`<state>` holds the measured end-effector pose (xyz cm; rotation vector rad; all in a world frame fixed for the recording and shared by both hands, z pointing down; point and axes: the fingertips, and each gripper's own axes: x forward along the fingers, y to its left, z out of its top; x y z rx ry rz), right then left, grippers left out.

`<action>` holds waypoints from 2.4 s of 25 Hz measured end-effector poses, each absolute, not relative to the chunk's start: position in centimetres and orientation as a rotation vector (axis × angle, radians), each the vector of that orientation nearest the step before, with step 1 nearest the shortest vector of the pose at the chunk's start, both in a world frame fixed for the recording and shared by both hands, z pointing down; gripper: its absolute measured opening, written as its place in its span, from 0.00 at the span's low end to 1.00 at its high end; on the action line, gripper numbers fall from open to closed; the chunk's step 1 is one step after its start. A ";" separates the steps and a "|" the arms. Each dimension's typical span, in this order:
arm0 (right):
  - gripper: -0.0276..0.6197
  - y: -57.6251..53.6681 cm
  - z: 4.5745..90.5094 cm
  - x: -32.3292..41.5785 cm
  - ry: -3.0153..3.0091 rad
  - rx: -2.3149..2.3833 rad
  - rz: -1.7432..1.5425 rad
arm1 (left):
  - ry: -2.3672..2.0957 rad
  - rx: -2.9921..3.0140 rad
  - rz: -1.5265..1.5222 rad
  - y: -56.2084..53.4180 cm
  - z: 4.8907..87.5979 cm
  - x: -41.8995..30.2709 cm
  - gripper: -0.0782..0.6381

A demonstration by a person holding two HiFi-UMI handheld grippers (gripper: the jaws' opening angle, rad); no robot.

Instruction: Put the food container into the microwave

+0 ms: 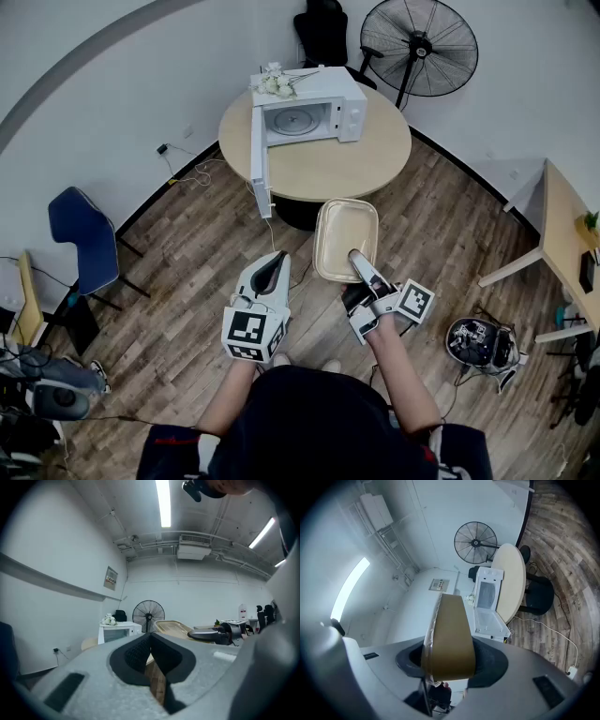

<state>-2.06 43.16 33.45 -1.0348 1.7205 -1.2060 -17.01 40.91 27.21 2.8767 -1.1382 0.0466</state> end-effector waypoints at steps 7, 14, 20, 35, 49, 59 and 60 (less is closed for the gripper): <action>0.34 44.1 33.6 -0.8 1.718 -1.029 -1.215 | -1.162 2.870 0.057 41.8 27.3 -15.9 0.13; 0.34 45.8 35.0 1.4 1.722 -1.016 -1.241 | -1.200 2.864 0.086 43.6 28.5 -13.3 0.13; 0.34 45.7 35.9 1.9 1.736 -1.001 -1.270 | -1.200 2.836 0.097 44.2 29.3 -11.8 0.13; 0.34 35.5 36.5 3.5 1.733 -1.031 -1.316 | -1.166 2.794 0.033 34.0 30.1 -9.9 0.13; 0.34 22.0 36.3 3.7 1.647 -1.048 -1.340 | -1.040 2.838 0.057 20.4 29.4 -8.4 0.13; 0.35 14.9 38.7 3.2 1.580 -1.075 -1.375 | -0.934 2.858 0.104 14.6 30.8 -7.8 0.13; 0.34 14.4 38.9 3.1 1.578 -1.073 -1.381 | -0.925 2.857 0.112 14.4 31.1 -7.7 0.13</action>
